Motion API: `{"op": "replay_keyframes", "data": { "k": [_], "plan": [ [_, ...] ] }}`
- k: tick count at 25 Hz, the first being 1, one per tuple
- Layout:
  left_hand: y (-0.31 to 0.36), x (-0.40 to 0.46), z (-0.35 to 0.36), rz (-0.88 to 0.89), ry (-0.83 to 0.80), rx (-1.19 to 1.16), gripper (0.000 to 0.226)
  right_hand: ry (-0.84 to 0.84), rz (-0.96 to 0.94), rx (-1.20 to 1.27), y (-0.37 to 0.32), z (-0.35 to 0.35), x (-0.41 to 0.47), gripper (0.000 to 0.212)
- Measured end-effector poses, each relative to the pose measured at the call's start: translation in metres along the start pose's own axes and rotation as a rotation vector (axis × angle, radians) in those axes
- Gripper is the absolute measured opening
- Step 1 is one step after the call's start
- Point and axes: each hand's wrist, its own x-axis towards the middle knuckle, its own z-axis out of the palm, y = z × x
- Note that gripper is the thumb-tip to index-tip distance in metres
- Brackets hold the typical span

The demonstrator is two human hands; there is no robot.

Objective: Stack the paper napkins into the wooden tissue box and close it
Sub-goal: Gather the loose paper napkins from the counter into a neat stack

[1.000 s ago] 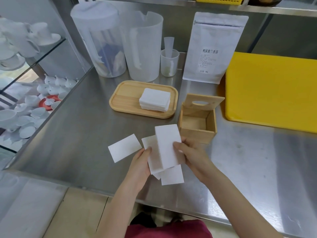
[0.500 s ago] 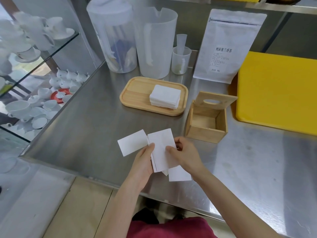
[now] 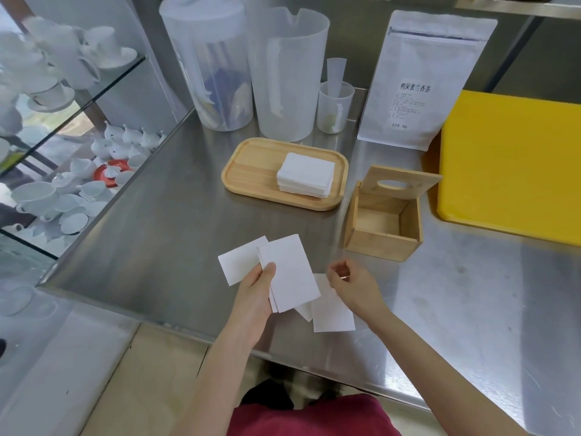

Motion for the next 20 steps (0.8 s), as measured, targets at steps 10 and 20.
{"op": "replay_keyframes", "data": {
  "k": [10,20],
  "plan": [
    [0.001,0.004,-0.005,0.001,0.024,-0.024,0.03,0.011,0.131,-0.538,0.023,0.015,0.002,0.062],
    [-0.003,0.008,-0.006,-0.034,0.065,-0.059,0.033,0.012,0.078,-0.289,0.029,0.01,0.002,0.032]
  ]
}}
